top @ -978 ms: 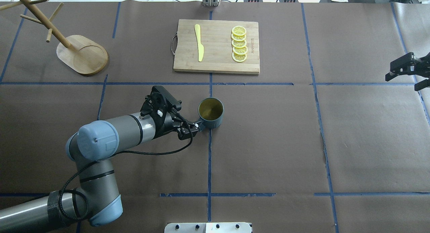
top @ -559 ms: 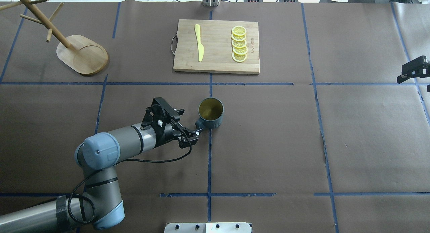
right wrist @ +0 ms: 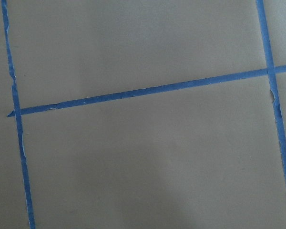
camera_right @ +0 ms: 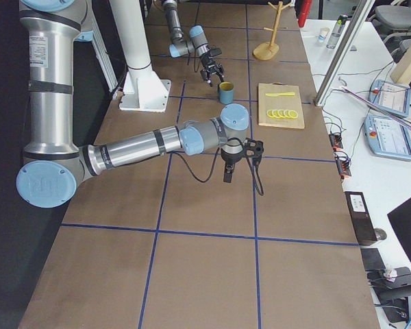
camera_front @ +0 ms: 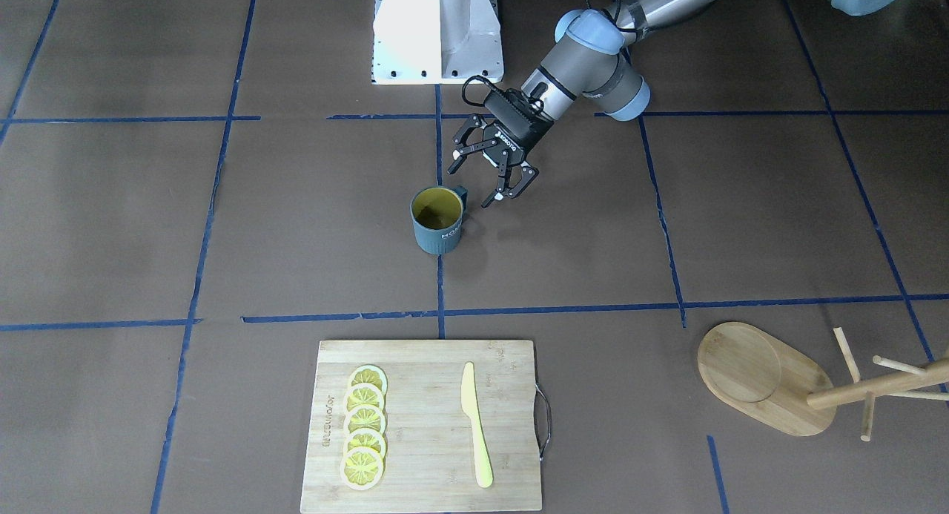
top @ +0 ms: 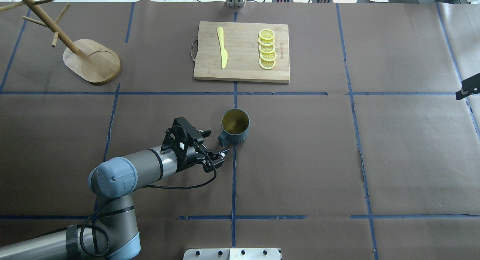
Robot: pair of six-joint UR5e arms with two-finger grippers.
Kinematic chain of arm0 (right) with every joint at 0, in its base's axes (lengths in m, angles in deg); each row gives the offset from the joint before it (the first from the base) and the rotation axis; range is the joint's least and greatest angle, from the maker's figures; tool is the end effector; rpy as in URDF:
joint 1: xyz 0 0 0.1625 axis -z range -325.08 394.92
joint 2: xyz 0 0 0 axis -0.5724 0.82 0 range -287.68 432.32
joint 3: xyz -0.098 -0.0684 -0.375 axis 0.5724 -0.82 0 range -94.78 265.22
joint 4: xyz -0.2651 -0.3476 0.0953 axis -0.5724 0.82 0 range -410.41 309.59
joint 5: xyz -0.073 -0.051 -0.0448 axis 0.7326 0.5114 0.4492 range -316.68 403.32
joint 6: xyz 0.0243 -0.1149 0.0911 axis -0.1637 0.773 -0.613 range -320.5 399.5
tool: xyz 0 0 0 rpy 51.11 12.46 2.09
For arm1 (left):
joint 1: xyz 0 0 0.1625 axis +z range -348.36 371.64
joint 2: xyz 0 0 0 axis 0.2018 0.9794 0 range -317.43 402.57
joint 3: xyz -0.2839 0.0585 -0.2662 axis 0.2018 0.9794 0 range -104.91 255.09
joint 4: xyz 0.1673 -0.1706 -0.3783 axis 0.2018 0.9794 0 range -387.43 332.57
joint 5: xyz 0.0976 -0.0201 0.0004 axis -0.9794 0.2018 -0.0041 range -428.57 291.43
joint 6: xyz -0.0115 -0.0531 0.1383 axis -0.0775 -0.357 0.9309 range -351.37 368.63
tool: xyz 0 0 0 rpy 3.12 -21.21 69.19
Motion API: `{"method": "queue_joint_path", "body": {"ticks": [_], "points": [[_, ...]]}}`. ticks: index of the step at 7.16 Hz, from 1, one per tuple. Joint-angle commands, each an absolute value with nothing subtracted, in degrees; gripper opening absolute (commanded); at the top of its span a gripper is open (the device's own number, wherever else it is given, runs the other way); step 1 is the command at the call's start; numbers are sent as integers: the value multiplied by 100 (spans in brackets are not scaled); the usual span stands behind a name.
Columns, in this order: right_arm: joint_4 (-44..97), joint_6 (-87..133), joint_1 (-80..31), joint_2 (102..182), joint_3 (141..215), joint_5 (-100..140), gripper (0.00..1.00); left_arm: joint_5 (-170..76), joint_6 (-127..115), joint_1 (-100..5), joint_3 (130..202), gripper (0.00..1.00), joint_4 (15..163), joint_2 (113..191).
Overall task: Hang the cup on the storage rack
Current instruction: 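Align the left gripper with the mug handle and close on it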
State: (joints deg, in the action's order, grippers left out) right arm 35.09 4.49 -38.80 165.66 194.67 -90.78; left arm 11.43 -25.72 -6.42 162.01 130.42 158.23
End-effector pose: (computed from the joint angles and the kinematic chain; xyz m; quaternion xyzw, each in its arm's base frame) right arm -0.1167 -0.5059 0.5016 -0.0104 -0.4047 0.0821 0.9107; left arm 0.6261 -0.3716 0.2525 0.4732 0.5289 0.1676 0.6843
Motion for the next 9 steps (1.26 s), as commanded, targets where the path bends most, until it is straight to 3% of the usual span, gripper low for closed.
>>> {"method": "queue_joint_path", "body": {"ticks": [1, 9], "points": [[3502, 444, -3891, 16566, 19482, -9027, 100, 606, -2556, -366, 16027, 79, 13287, 15841], [3476, 417, -3891, 16601, 19526, -8939, 100, 227, -2529, -339, 15789, 67, 13297, 16035]]}}
